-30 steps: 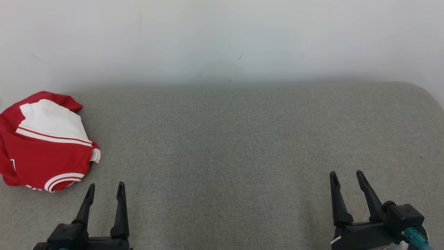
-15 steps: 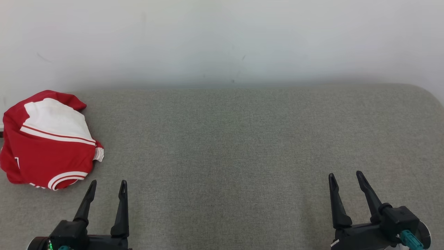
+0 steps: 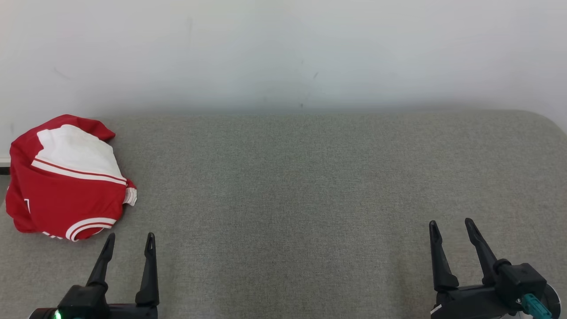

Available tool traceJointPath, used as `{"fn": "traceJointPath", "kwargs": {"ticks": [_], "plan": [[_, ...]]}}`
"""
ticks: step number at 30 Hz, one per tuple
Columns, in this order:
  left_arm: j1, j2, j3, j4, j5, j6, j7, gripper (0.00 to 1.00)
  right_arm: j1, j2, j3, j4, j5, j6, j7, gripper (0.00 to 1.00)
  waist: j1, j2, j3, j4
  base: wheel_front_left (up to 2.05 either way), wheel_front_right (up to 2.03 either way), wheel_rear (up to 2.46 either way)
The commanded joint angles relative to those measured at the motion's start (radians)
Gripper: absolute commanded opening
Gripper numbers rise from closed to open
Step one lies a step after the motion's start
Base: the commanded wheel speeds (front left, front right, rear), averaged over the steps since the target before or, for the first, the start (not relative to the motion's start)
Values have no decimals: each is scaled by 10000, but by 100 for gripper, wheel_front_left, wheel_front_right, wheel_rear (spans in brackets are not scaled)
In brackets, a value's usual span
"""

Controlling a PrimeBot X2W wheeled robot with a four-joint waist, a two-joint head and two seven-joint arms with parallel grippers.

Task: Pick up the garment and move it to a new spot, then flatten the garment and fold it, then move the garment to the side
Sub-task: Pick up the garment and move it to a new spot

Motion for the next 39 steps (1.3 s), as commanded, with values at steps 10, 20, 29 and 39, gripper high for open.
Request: {"fn": "traceJointPath", "kwargs": {"ticks": [10, 20, 29, 39], "plan": [[218, 9, 73, -249, -158, 186, 195, 100, 142, 13, -111, -234, 254, -22, 298, 100, 0, 0, -45, 2, 0, 0, 0], [247, -31, -26, -119, -249, 238, 213, 100, 184, 14, -38, -277, 322, -22, 411, 100, 0, 0, -89, 45, 0, 0, 0], [145, 10, -18, 83, -293, 363, 81, 100, 287, 12, -10, -159, 433, -21, 323, 100, 0, 0, -41, 466, 0, 0, 0], [137, 7, 19, 297, -342, 564, -115, 100, 320, 11, 18, 71, 474, -22, 233, 100, 0, 0, 0, 1706, 0, 0, 0]]}}
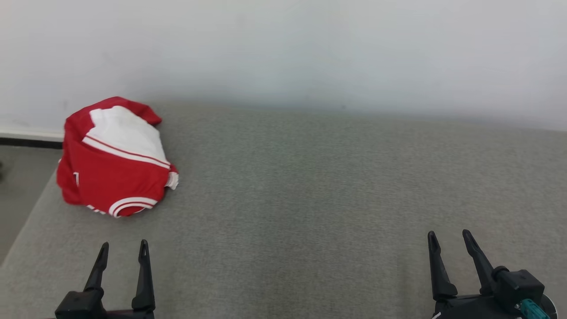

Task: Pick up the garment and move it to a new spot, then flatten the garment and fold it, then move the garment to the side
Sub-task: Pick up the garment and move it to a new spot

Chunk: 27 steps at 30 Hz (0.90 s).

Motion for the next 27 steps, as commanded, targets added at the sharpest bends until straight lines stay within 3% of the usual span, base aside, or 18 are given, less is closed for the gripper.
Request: {"fn": "traceJointPath", "kwargs": {"ticks": [1, 16, 27], "plan": [[22, -14, -1, 39, -45, 64, -68, 100, 41, 5, -18, 25, 48, -24, -49, 100, 0, 0, 27, 678, 0, 0, 0], [135, -59, 100, 251, 13, 505, -326, 100, -45, 2, 13, 55, -77, -24, 8, 100, 0, 0, 149, 2719, 0, 0, 0], [209, 74, 341, 402, -41, 765, -551, 100, 25, 2, 190, 66, -63, -23, 35, 100, 0, 0, 92, 3392, 0, 0, 0]]}}
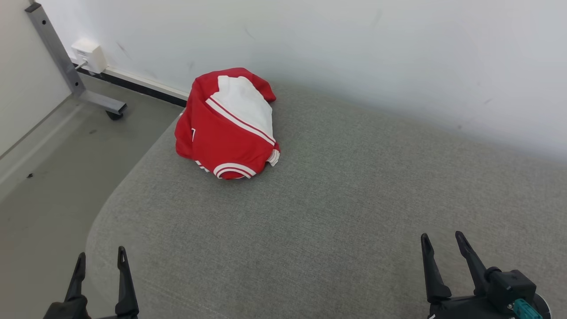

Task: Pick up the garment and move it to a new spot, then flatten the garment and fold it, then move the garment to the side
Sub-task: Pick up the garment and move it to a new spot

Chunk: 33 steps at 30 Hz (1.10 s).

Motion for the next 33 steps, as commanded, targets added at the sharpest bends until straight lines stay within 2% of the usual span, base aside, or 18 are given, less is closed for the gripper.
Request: {"fn": "traceJointPath", "kwargs": {"ticks": [1, 9, 16, 22, 28, 33], "plan": [[118, 63, 34, 23, -17, 36, -72, 100, 46, 0, 36, 2, 16, -21, -24, 100, -2, 0, -42, 127, 0, 0, 0], [235, 148, 100, -52, -96, 126, -68, 100, 72, -1, 141, 54, 78, -21, -51, 100, -2, 0, -83, 167, 0, 0, 0], [-176, 22, 245, -36, -405, 171, -89, 100, -106, -47, 134, 0, -60, -21, 15, 100, -2, 0, 178, -215, 0, 0, 0], [-1215, 95, 363, 90, -785, -46, -10, 100, -359, -241, 62, -237, -152, -22, 107, 100, -2, 0, 664, -796, 0, 0, 0], [-3204, 405, 383, 563, -1061, -403, 387, 100, -722, -448, -122, -652, -232, -21, 116, 100, -2, 0, 1615, -1718, 0, 0, 0], [-4936, 784, 649, 1119, -1339, -498, 708, 100, -1075, -481, -451, -1126, -374, -23, -183, 100, -2, 0, 2619, -2669, 0, 0, 0]]}}
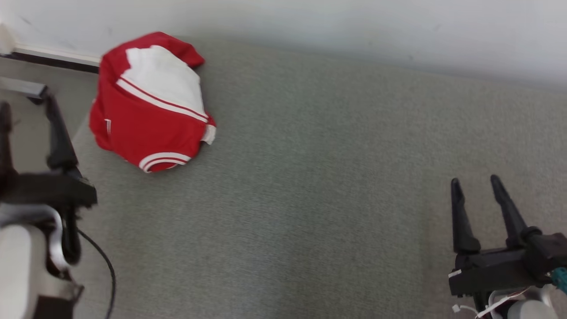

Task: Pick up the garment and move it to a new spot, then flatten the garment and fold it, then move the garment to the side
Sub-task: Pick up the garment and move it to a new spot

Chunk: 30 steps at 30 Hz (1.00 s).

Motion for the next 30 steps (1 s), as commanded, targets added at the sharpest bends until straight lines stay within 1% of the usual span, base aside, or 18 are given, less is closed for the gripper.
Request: {"fn": "traceJointPath", "kwargs": {"ticks": [1, 7, 11, 12, 17, 22, 27, 30], "plan": [[-560, 140, 101, 92, -163, -46, 88, 100, -191, -42, -139, -128, -90, -21, -110, 100, -2, -1, 1347, -1317, 0, 0, 0], [-2270, 756, 360, 788, -285, -99, 530, 100, -605, -29, -515, -361, -165, -21, -326, 100, -2, -1, 2352, -2153, 0, 0, 0], [-3075, 1156, 388, 1410, -290, -138, 920, 100, -833, -12, -638, -427, -211, -21, -485, 100, -2, -1, 2797, -2536, 0, 0, 0], [-3387, 1340, 402, 1799, -307, -190, 1088, 100, -946, -2, -668, -420, -197, -21, -540, 100, -2, -1, 2975, -2681, 0, 0, 0], [-3947, 1778, 371, 2969, -264, -276, 1411, 100, -1125, 26, -662, -395, -189, -23, -635, 100, -2, -1, 3280, -2908, 0, 0, 0], [-4279, 2054, 363, 4281, -312, -329, 1614, 100, -1196, 25, -671, -316, -209, -23, -702, 100, -2, -1, 3358, -2998, 0, 0, 0], [-4394, 2231, 142, 5541, -259, -537, 1991, 100, -1203, -53, -677, -273, -219, -23, -663, 100, -2, -1, 3194, -3013, 0, 0, 0], [-4358, 2224, 59, 6142, -249, -551, 2061, 100, -1207, -62, -622, -296, -206, -23, -656, 100, -2, -1, 3091, -3020, 0, 0, 0]]}}
